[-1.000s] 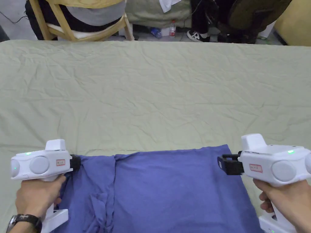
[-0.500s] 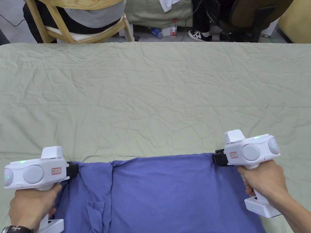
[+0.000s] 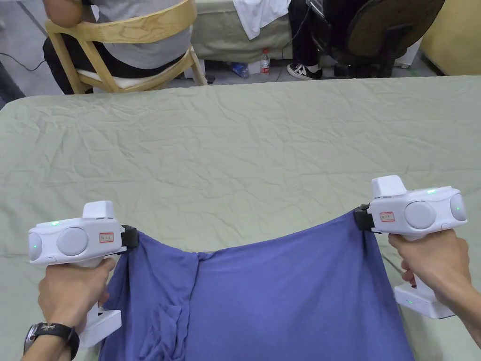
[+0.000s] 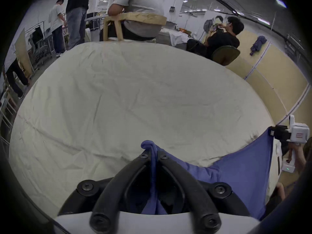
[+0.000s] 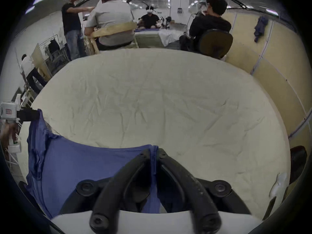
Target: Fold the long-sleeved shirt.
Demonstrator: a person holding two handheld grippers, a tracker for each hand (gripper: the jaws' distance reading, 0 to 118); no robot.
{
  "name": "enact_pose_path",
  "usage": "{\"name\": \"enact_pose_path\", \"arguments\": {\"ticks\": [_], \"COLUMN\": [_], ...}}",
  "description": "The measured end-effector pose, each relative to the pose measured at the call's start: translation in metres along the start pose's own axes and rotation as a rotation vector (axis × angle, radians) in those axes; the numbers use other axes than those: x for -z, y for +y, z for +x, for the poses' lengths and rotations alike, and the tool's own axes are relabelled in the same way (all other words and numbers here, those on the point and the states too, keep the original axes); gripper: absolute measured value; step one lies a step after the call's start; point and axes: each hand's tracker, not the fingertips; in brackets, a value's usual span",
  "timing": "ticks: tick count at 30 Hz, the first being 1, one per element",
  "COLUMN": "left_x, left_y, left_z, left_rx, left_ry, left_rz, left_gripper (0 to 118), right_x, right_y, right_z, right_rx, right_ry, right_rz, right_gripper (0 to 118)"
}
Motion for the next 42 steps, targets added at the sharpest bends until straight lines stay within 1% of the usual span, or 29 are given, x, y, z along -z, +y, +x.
{"name": "enact_pose_path", "arguments": {"ticks": [1,2,4,5,8,10,12,16,23,26,28,32,33,37,42], "left_x": [-0.007,-0.013,-0.024,-0.030,-0.055,-0.072,-0.096,-0.136,-0.175,-0.187,-0.193,-0.198,-0.194,-0.183,-0.169], "left_y": [0.003,0.007,0.013,0.010,-0.007,-0.022,-0.044,-0.089,-0.175,-0.206,-0.223,-0.254,-0.258,-0.265,-0.261], "left_z": [0.001,-0.001,-0.001,0.001,0.000,0.001,-0.001,-0.005,-0.011,-0.017,-0.022,-0.026,-0.031,-0.040,-0.041], "left_rx": [-0.006,-0.036,-0.026,0.001,-0.004,0.009,0.005,-0.016,-0.009,-0.036,-0.070,-0.074,-0.083,-0.077,-0.029], "left_ry": [0.004,-0.011,-0.013,-0.005,-0.034,-0.025,-0.048,-0.039,-0.058,-0.038,-0.038,-0.033,-0.038,-0.032,-0.002], "left_rz": [0.071,0.058,0.059,0.052,0.072,0.084,0.109,0.138,0.072,0.056,0.040,-0.001,-0.031,-0.054,-0.117], "left_gripper": [5,5,5,5,5,5,5,5,5,5,5,5,5,5,5], "right_x": [-0.008,-0.014,-0.027,-0.035,-0.062,-0.080,-0.100,-0.141,-0.178,-0.186,-0.183,-0.186,-0.185,-0.177,-0.160], "right_y": [0.000,0.001,0.000,-0.003,-0.019,-0.036,-0.057,-0.104,-0.188,-0.222,-0.240,-0.266,-0.269,-0.279,-0.288], "right_z": [0.002,0.005,0.011,0.011,0.004,-0.001,-0.007,-0.015,-0.029,-0.032,-0.027,-0.028,-0.028,-0.031,-0.040], "right_rx": [-0.015,-0.008,0.027,0.040,0.032,0.025,0.033,0.037,0.037,0.053,0.056,0.051,0.053,0.047,0.018], "right_ry": [-0.033,-0.041,-0.017,-0.003,0.012,0.030,0.051,0.061,0.075,0.090,0.091,0.089,0.088,0.078,0.062], "right_rz": [0.050,0.036,0.043,0.050,0.075,0.088,0.102,0.110,0.049,0.005,-0.023,-0.067,-0.074,-0.127,-0.212], "right_gripper": [9,9,9,9,9,9,9,9,9,9,9,9,9,9,9]}}
